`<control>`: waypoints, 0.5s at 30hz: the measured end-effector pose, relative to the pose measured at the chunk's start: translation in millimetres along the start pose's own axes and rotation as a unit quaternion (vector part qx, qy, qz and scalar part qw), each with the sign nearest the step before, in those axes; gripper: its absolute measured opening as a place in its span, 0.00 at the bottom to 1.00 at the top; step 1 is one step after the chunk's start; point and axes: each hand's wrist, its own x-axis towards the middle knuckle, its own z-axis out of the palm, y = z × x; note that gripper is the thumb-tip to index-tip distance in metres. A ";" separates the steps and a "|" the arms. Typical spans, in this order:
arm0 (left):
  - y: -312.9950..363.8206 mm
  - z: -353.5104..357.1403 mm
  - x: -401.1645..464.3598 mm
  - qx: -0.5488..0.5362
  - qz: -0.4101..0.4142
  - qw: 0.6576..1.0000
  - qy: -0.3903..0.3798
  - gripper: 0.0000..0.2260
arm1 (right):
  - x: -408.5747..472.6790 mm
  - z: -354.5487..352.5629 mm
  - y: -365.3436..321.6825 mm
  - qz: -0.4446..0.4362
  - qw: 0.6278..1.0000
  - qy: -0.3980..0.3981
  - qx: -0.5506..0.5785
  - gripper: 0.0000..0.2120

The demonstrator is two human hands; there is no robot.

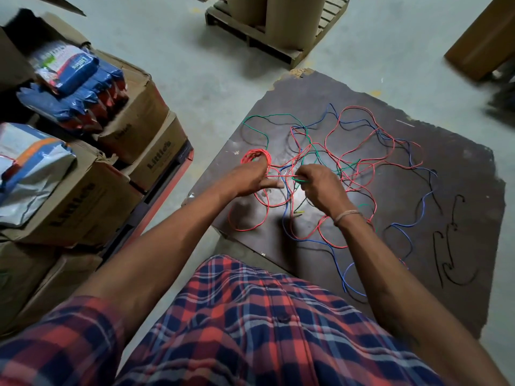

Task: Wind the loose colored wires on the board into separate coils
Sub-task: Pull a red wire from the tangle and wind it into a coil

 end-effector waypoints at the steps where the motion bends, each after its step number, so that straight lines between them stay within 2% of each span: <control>1: -1.2 -1.3 -3.5 0.032 0.029 0.999 -0.007 0.25 | 2.2 -1.2 4.3 -0.003 1.000 -0.006 0.006 0.06; 3: -5.1 -2.6 -5.2 0.095 0.057 0.994 0.023 0.21 | 5.8 -0.6 11.8 -0.020 1.000 -0.010 0.012 0.05; 5: -4.9 -7.3 -5.1 0.101 0.028 0.992 0.077 0.19 | 7.5 4.9 19.0 -0.029 1.000 -0.004 -0.002 0.06; 6: -3.7 -11.7 -5.6 0.067 -0.009 0.993 0.092 0.20 | 7.4 8.3 22.7 -0.030 0.999 0.004 -0.016 0.07; 8: -5.4 -21.4 -8.5 -0.028 -0.083 0.992 0.093 0.24 | 5.6 19.0 33.2 -0.030 0.998 0.011 -0.051 0.08; 10: -9.7 -30.3 -13.8 -0.139 -0.115 0.979 0.092 0.26 | 0.6 31.2 43.1 -0.036 0.996 -0.008 -0.084 0.10; 12: -9.6 -35.4 -21.5 -0.288 -0.124 0.944 0.102 0.25 | -7.3 42.4 49.4 -0.024 0.994 -0.035 -0.103 0.10; 15: -8.1 -37.2 -24.0 -0.462 -0.158 0.866 0.104 0.20 | -22.9 55.1 48.8 0.021 0.988 -0.050 -0.145 0.09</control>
